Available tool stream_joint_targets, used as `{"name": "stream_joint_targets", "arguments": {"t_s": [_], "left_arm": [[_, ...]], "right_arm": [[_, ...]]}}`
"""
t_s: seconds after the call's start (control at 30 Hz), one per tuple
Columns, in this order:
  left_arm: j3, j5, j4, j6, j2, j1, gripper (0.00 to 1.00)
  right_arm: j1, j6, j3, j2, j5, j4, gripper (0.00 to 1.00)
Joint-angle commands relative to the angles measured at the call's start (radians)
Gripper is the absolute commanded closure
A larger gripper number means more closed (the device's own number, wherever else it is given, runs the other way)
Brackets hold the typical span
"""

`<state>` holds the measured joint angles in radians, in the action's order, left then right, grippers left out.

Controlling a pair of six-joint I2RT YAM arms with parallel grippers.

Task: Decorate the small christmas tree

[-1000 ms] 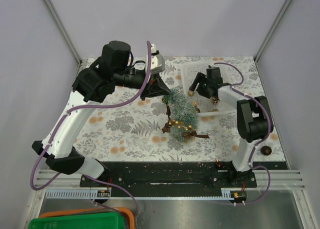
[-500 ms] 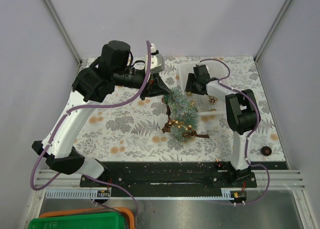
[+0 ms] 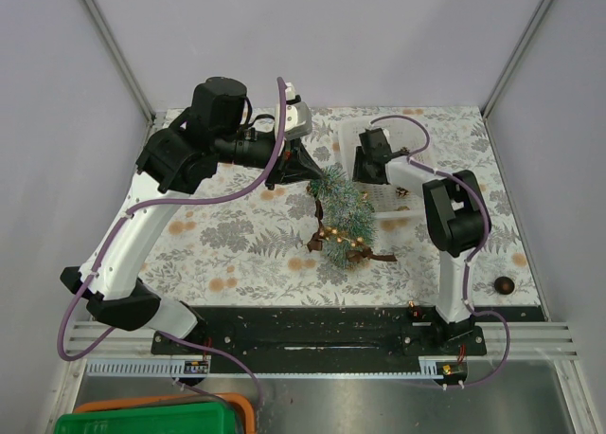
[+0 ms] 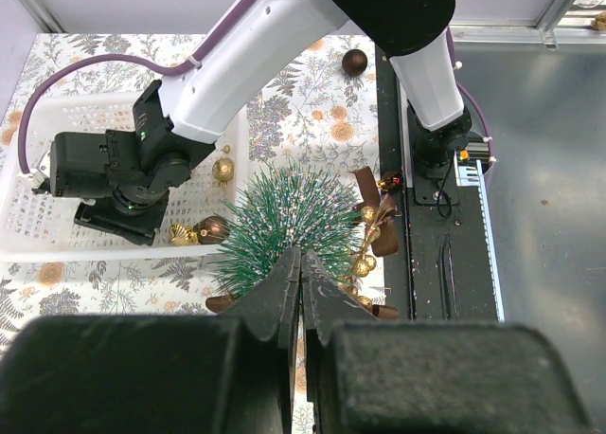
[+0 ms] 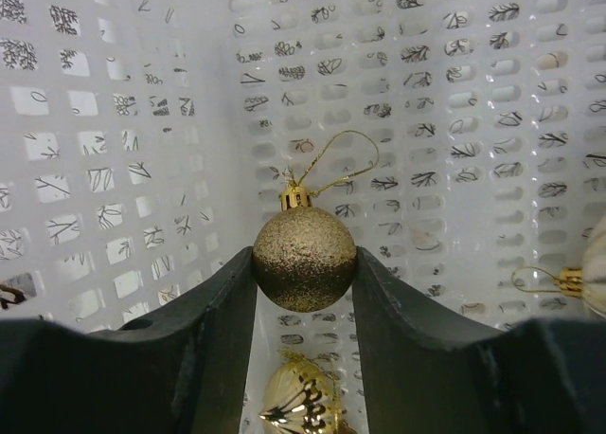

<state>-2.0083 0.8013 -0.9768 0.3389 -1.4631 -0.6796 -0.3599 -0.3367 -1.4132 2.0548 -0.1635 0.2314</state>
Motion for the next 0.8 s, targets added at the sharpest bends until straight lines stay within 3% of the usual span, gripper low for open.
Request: {"name": "stream_joint_targets", "arguments": {"t_s": [0.0,0.2,0.4,0.63,0.77], "left_arm": [[-0.024,0.015,0.032,-0.005,0.017,0.005,0.94],[-0.023,0.018,0.030,-0.001,0.014,0.006,0.95],[-0.015,0.018,0.030,-0.001,0.023,0.005,0.95],[-0.003,0.018,0.030,0.003,0.035,0.005,0.95],[0.002,0.018,0.030,0.003,0.038,0.006,0.95]], "right_arm": [[-0.008,0.028,0.028,-0.111,-0.067,-0.041,0.56],[-0.010,0.028,0.089,-0.318,-0.091,-0.058,0.57],[-0.004,-0.060,0.245,-0.664,0.002,-0.075,0.57],[0.021,-0.159,0.476,-1.114,0.266,-0.064,0.54],[0.032,-0.205,0.531,-1.291,0.410,-0.005,0.53]]}}
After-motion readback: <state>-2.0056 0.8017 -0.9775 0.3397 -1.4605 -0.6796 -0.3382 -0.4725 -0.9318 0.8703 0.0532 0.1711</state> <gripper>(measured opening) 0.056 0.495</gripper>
